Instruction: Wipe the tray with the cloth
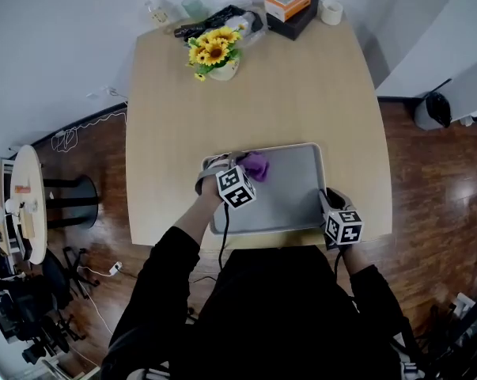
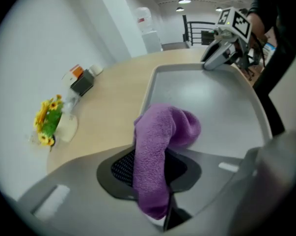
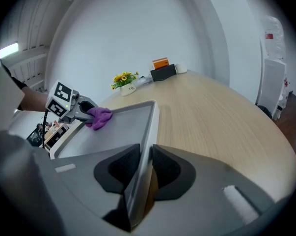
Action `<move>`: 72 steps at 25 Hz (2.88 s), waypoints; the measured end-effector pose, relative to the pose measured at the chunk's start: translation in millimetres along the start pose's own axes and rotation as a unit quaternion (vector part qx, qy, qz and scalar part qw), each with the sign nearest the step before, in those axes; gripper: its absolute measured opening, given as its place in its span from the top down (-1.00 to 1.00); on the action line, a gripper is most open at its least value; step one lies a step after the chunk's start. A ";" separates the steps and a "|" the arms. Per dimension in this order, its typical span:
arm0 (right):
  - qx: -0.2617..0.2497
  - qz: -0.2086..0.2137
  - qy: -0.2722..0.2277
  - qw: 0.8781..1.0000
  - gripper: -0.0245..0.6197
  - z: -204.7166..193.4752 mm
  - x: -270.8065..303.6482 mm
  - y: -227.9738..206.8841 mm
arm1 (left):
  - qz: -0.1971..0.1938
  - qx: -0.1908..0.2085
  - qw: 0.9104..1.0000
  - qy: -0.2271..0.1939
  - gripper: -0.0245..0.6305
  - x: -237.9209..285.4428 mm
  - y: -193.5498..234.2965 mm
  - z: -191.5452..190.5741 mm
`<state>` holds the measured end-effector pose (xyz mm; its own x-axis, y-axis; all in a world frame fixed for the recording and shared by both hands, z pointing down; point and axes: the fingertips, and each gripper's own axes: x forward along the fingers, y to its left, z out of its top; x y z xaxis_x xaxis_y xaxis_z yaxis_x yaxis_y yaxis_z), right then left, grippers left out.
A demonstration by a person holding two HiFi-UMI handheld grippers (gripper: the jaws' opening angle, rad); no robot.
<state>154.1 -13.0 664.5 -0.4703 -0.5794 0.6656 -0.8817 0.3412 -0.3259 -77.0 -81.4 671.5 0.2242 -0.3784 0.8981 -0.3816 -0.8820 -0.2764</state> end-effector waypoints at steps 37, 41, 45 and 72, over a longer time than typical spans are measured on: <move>-0.071 -0.036 -0.108 0.991 0.92 146.9 -81.5 89.6 | 0.107 -0.391 0.860 -0.311 0.69 -261.4 0.2 -25.3; -0.095 0.006 -0.227 0.969 0.92 215.2 -136.8 147.4 | 0.175 -0.413 0.803 -0.393 0.69 -333.5 27.0 -7.0; -0.116 0.027 -0.279 0.953 0.92 237.9 -158.1 176.8 | 0.202 -0.433 0.786 -0.393 0.68 -347.5 29.6 -24.6; -0.101 0.016 -0.245 0.964 0.92 222.2 -140.3 176.7 | 0.210 -0.553 0.766 -0.252 0.10 -236.2 28.2 -182.3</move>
<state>55.8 -35.9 364.3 -0.5028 -0.8294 0.2435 -0.8640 0.4733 -0.1718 -304.2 34.2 513.9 0.0841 -0.8695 0.4867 -0.9790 0.0191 0.2032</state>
